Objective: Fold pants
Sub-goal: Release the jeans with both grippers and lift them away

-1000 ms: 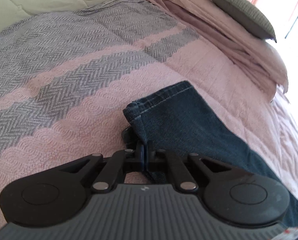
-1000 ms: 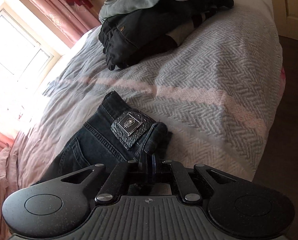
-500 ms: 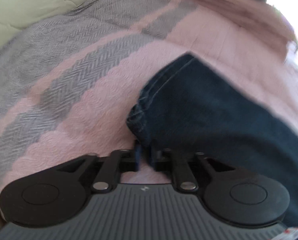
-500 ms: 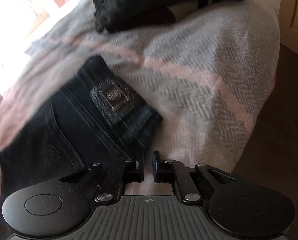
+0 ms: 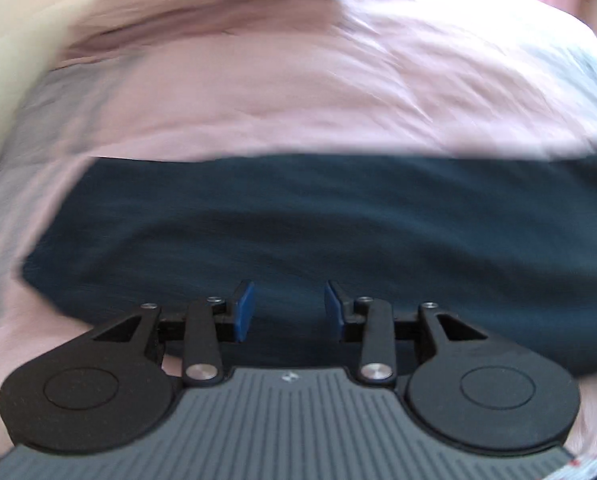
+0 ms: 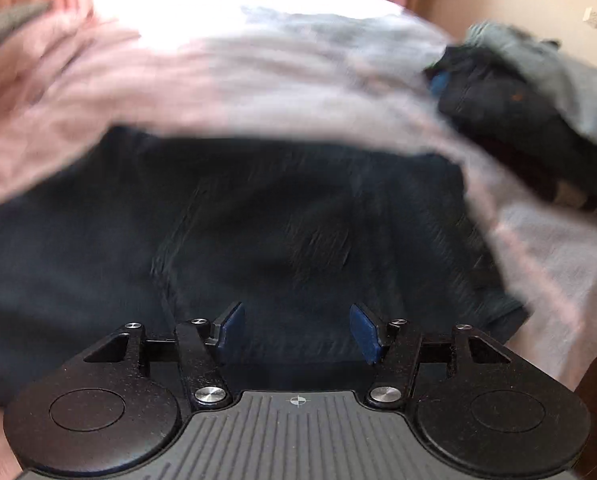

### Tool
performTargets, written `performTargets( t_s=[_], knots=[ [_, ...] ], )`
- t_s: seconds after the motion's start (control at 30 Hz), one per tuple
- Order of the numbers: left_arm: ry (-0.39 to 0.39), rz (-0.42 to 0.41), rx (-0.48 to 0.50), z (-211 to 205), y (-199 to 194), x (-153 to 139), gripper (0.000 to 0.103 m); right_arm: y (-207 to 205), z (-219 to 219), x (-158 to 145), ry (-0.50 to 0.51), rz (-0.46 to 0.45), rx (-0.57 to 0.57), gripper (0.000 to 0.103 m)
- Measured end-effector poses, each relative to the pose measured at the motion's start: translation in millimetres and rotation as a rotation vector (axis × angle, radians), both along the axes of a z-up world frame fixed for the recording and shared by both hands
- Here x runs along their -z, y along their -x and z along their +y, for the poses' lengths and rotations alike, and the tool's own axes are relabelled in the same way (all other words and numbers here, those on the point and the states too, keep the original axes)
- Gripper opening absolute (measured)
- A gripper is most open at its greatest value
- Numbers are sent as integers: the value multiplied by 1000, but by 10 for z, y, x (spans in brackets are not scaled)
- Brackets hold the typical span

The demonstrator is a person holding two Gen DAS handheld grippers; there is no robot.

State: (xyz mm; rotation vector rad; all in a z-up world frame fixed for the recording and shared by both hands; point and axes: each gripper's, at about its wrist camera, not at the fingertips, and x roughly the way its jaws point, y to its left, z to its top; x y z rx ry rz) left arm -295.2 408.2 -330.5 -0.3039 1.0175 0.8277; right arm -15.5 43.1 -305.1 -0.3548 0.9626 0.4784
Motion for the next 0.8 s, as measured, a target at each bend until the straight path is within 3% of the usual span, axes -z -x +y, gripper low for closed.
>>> performTargets(
  t_s=[0.07,0.13,0.27,0.43,0.6,0.8],
  knots=[
    [-14,55,19,-217,-34,188,34,101,-107,189,24,34,-12,57],
    [-36,55,5,-365,21,177,35,169,-254,189,4,38,-31,59],
    [69,137,-41,-434,71,-4,34,15,-304,53,49,218,5,60],
    [126,148,-48,-657,12,-681,38,116,-174,-651,-19,241,-60,62],
    [124,121,8,-933,-73,-1375,56,382,9,-1320,-73,259,-115,67],
    [111,108,86,-1049,29,-1881,61,955,153,-1745,-72,223,-122,67]
  ],
)
